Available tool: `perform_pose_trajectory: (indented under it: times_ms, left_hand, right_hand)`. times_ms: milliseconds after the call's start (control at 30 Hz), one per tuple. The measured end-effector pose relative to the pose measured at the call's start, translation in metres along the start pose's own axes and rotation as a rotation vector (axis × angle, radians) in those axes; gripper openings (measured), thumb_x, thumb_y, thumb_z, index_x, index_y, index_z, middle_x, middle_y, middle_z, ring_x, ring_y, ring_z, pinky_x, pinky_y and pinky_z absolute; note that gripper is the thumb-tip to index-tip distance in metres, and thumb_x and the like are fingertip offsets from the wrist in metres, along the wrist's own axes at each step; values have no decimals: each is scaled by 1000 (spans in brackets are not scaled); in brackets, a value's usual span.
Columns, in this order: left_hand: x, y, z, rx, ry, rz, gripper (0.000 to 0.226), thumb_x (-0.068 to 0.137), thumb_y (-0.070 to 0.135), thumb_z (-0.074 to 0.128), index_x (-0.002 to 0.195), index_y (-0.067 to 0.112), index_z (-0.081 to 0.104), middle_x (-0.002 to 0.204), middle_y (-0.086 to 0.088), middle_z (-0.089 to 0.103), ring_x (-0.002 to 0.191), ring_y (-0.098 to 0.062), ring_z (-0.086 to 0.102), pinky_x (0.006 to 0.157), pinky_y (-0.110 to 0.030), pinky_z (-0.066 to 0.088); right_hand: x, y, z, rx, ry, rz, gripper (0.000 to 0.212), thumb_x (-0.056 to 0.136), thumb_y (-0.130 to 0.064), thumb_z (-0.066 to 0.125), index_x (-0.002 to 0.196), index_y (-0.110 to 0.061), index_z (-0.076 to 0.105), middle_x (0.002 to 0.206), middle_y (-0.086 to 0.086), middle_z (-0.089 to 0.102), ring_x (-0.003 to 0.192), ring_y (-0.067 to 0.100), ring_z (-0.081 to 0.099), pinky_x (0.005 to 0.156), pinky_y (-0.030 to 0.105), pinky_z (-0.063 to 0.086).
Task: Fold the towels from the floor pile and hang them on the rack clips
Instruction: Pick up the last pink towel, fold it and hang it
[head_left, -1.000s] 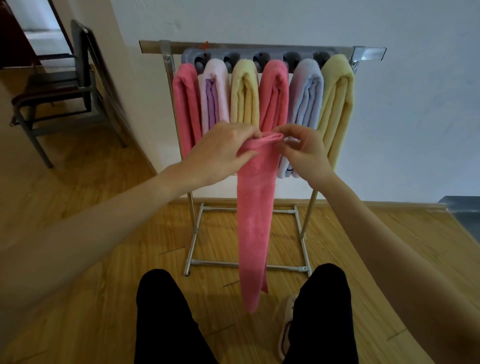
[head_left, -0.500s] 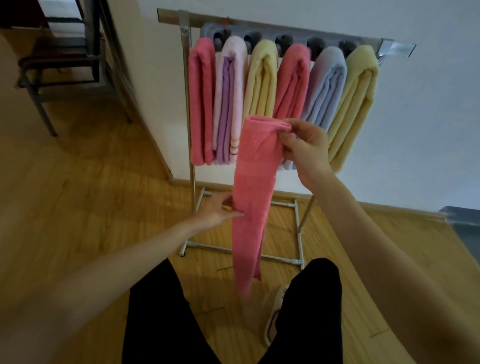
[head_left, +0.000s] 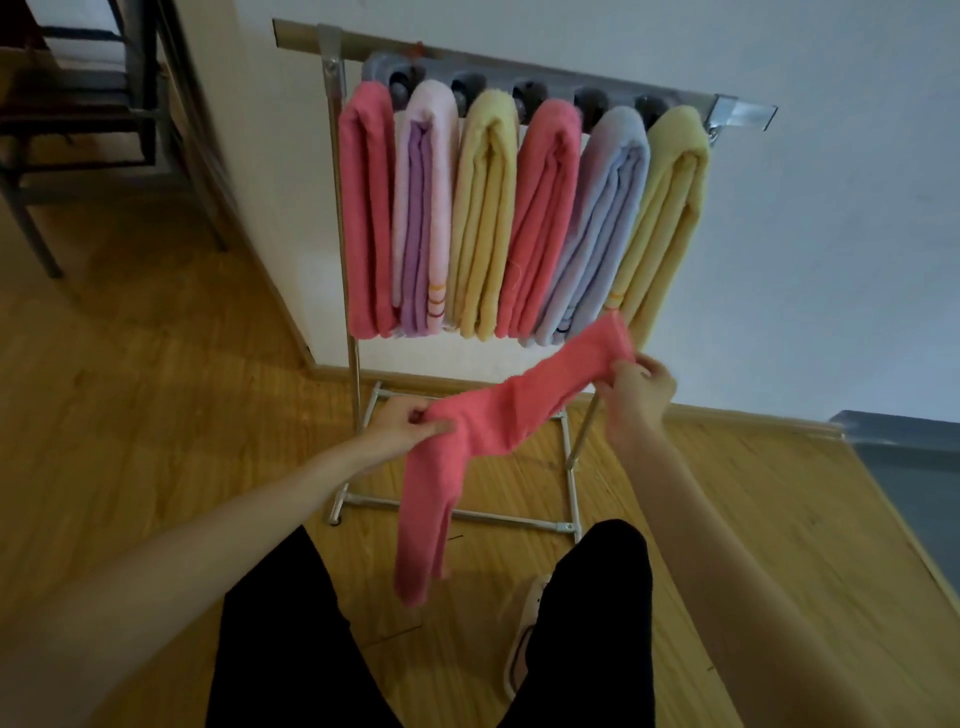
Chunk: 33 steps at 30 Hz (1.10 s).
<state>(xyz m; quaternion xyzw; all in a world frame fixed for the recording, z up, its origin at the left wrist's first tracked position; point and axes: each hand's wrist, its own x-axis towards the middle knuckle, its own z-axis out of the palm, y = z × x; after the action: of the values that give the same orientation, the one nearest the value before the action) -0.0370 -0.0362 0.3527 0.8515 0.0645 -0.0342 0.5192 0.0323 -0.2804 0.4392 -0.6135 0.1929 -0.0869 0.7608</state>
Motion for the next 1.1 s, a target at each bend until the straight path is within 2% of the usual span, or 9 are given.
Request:
perform_pose_trajectory:
  times_ms: [67, 200, 300, 433, 533, 667, 800, 967, 1100]
  left_hand:
    - [1, 22, -14, -9, -2, 84, 23, 78, 30, 74, 81, 8, 69, 74, 3, 64, 67, -6, 57, 61, -16, 41]
    - [0, 72, -38, 91, -118, 229, 26, 78, 25, 76, 60, 17, 58, 51, 18, 47, 51, 4, 43, 53, -12, 34]
    - [-9, 104, -55, 205, -343, 253, 12, 75, 32, 76, 78, 22, 72, 69, 11, 65, 70, -3, 59, 62, -18, 46]
    - [-15, 129, -62, 361, -555, 298, 19, 77, 33, 74, 88, 17, 74, 84, -1, 70, 81, -14, 65, 63, -23, 50]
    - [-16, 135, -62, 431, -652, 289, 20, 78, 37, 74, 87, 19, 74, 81, 7, 70, 79, -9, 66, 64, -21, 49]
    - [-13, 134, -62, 452, -658, 273, 16, 78, 39, 74, 86, 25, 73, 81, 9, 69, 79, -8, 66, 63, -22, 49]
    - [-15, 132, -65, 464, -659, 273, 10, 79, 37, 74, 85, 29, 73, 80, 8, 70, 77, -9, 66, 62, -26, 51]
    - [-17, 121, -76, 400, -552, 255, 25, 78, 38, 73, 81, 13, 72, 78, -6, 66, 74, -20, 64, 60, -26, 47]
    - [-20, 108, -88, 320, -470, 188, 34, 77, 46, 69, 76, 13, 70, 72, 3, 63, 69, -13, 63, 58, -19, 46]
  right_hand:
    - [2, 38, -14, -118, -16, 99, 34, 79, 11, 44, 110, 5, 57, 103, 20, 64, 93, 27, 65, 66, 29, 56]
    - [-13, 96, -29, -246, -145, 271, 29, 81, 11, 52, 109, 5, 57, 102, 21, 64, 89, 29, 66, 64, 30, 59]
    - [-30, 120, -31, -363, -298, 325, 29, 84, 4, 56, 113, 4, 52, 108, 19, 61, 94, 27, 64, 66, 29, 56]
    - [-41, 119, -21, -756, -434, 125, 34, 88, -6, 56, 120, -10, 49, 124, 7, 44, 107, 21, 51, 77, 30, 47]
    - [-48, 94, -9, -563, -553, -117, 25, 93, -6, 50, 118, -9, 54, 118, 5, 55, 114, 23, 54, 92, 35, 48]
    - [-55, 59, 8, -246, -944, -14, 31, 88, -4, 43, 109, -3, 65, 112, 9, 67, 113, 26, 59, 99, 40, 45]
    - [-57, 48, 15, -297, -1260, 60, 32, 80, -11, 51, 100, 12, 60, 102, 16, 62, 100, 28, 58, 99, 43, 43]
    - [-48, 28, 12, -379, -1269, -17, 14, 82, -19, 67, 85, -6, 63, 86, 8, 63, 84, 20, 61, 77, 33, 49]
    - [-37, 0, 13, -389, -1276, -61, 13, 85, -17, 64, 85, -4, 59, 80, 5, 61, 78, 17, 60, 71, 26, 49]
